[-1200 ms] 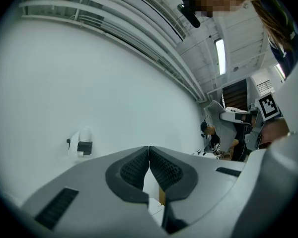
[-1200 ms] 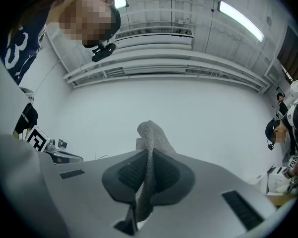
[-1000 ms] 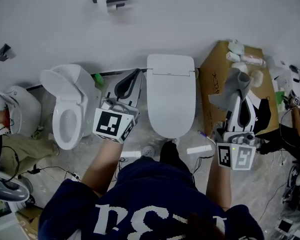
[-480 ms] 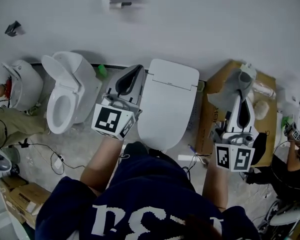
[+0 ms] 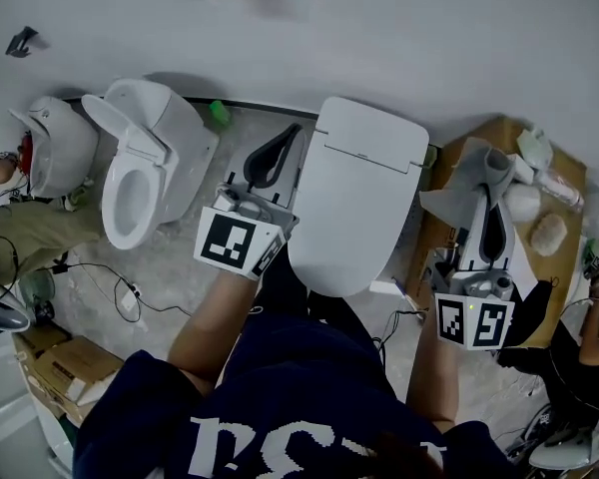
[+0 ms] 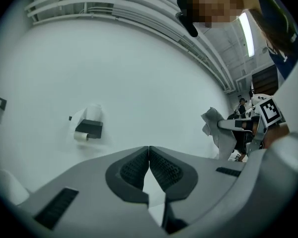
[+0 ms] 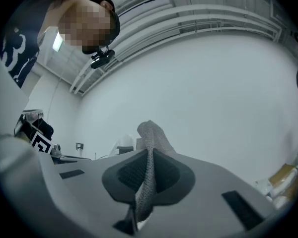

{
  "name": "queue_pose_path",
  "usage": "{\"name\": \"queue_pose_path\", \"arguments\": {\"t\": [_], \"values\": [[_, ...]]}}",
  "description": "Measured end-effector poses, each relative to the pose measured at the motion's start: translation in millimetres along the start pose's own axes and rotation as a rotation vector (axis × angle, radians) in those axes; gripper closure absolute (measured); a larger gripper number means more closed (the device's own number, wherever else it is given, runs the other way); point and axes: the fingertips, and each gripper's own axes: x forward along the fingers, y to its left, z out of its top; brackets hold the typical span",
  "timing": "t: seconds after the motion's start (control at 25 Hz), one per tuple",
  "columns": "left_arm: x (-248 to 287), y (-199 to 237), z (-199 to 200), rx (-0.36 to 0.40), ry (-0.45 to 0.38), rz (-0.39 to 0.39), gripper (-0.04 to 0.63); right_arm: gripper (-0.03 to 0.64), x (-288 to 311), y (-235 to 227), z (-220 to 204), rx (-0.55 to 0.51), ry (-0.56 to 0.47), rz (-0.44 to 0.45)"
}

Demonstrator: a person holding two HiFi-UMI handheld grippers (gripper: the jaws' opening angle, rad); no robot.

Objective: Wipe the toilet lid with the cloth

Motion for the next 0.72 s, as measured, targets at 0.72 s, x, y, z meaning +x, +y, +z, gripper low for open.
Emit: {"name": "queue_pose_path", "arguments": {"t": [0.72], "values": [[107.3, 140.6, -183.9, -0.085, 0.144, -0.097, 0.574, 0.589, 148.4, 47.2, -269.6, 0.137, 0.294, -0.071]]}}
